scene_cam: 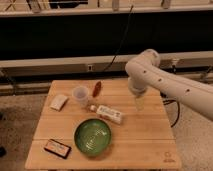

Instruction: Move the arm in a circular motion

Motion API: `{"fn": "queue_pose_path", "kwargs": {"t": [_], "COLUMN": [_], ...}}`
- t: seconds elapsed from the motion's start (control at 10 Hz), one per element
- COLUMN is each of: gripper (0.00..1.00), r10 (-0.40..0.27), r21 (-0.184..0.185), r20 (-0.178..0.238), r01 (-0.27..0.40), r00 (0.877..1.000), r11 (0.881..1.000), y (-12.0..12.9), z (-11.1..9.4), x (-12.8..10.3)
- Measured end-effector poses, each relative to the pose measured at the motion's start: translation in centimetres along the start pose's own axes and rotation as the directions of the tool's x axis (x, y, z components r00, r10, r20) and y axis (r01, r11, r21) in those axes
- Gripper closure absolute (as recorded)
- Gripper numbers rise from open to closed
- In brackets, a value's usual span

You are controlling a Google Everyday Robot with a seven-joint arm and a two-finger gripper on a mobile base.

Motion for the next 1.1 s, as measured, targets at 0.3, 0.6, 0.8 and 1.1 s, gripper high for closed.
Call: {"fn": "queue_pose_path", "kwargs": {"t": [0.3, 0.6, 0.8, 1.1], "gripper": [0.20, 0.20, 0.20, 0.20], "r10": [-0.020, -0.053, -0.062, -0.081], "r21": [0.001, 0.006, 0.009, 0.018], "r20": [-0.001, 0.000, -0.002, 0.003], "r01": [0.020, 0.053, 0.062, 0.081], "r00": [1.000, 0.999, 0.998, 0.997], "r11": [1.000, 0.999, 0.998, 0.997], "y": [-0.6, -1.3, -1.2, -1.1], "z": [0.1, 0.0, 0.0, -0.2], "x": [-0.5, -1.8, -1.8, -3.0]}}
